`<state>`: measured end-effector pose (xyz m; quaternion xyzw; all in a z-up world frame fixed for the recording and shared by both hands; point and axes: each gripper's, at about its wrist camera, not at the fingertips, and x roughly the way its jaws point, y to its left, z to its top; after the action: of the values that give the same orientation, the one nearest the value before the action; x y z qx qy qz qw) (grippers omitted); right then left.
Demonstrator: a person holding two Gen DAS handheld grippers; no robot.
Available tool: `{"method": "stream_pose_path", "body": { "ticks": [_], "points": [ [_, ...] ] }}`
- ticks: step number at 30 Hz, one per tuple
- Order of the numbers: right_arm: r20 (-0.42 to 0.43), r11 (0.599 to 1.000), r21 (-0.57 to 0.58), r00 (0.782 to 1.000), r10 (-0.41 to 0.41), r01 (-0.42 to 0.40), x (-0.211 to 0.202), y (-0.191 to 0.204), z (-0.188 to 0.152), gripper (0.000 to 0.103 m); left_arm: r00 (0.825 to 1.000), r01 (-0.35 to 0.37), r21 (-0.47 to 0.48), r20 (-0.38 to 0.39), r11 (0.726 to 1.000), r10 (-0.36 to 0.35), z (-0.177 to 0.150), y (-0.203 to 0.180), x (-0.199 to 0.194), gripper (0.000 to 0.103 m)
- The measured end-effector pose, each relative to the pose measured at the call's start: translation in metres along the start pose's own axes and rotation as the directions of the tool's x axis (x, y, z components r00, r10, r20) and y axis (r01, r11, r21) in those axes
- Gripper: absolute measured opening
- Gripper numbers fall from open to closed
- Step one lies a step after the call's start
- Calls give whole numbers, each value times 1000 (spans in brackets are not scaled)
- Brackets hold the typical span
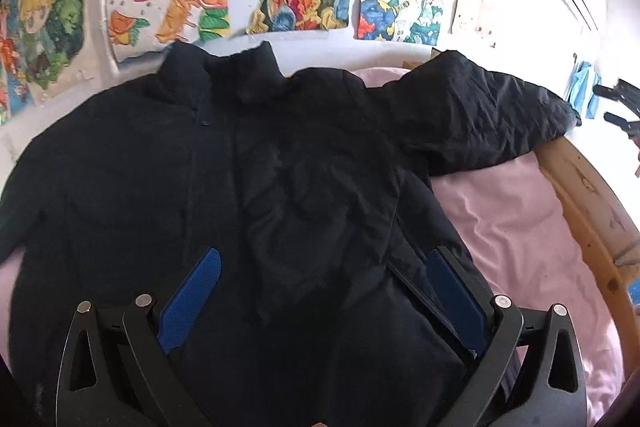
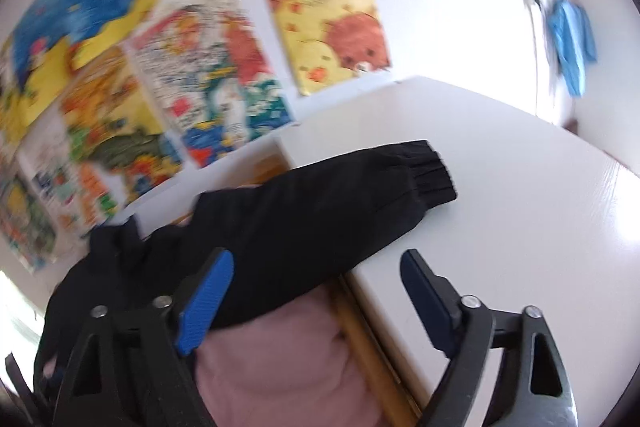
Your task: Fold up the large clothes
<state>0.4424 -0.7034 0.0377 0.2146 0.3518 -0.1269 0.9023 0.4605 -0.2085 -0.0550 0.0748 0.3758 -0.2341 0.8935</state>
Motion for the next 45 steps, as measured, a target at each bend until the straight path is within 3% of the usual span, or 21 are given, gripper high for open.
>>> {"method": "stream_pose_path", "body": {
  "ticks": [6, 10, 20, 22, 24, 27, 29, 32, 36, 39, 45],
  "points": [
    [-17, 994, 34, 995, -101, 101, 63, -39, 33, 79, 1000, -1, 33, 8, 999, 1, -6, 0, 19, 101],
    [-53, 987, 77, 990, -134, 138, 93, -66, 44, 79, 999, 6, 52, -35, 999, -4, -9, -4, 38, 101],
    [-86, 975, 72, 975, -204, 211, 109, -77, 33, 78, 997, 57, 57, -52, 997, -54, -11, -6, 51, 101],
    [-91, 979, 89, 980, -177, 186, 110, -78, 33, 66, 997, 57, 65, -50, 996, -54, -11, -8, 51, 101],
    [-87, 975, 94, 977, -193, 201, 112, -77, 34, 61, 998, 54, 67, -44, 996, -52, -11, -9, 49, 101],
    [-87, 966, 119, 972, -219, 228, 112, -82, 35, 43, 998, 45, 51, -41, 998, -43, -9, -6, 47, 101],
    [-85, 958, 142, 967, -240, 250, 110, -86, 35, 17, 998, 39, 34, -47, 999, -37, -8, -4, 47, 101],
    [-67, 960, 169, 974, -216, 224, 102, -88, 34, 8, 997, 27, 2, -72, 1000, -27, -5, 2, 51, 101],
    [-12, 973, 137, 983, -184, 184, 80, -67, 39, 5, 996, 42, -50, -73, 998, -46, 0, 14, 47, 101],
    [43, 985, 48, 984, -171, 169, 56, -28, 51, 4, 997, 55, -84, -44, 995, -59, 7, 24, 37, 101],
    [145, 975, -201, 987, -65, 93, 13, 101, 64, 4, 997, 76, -150, 13, 986, -74, 22, 49, 17, 101]
  ]
}}
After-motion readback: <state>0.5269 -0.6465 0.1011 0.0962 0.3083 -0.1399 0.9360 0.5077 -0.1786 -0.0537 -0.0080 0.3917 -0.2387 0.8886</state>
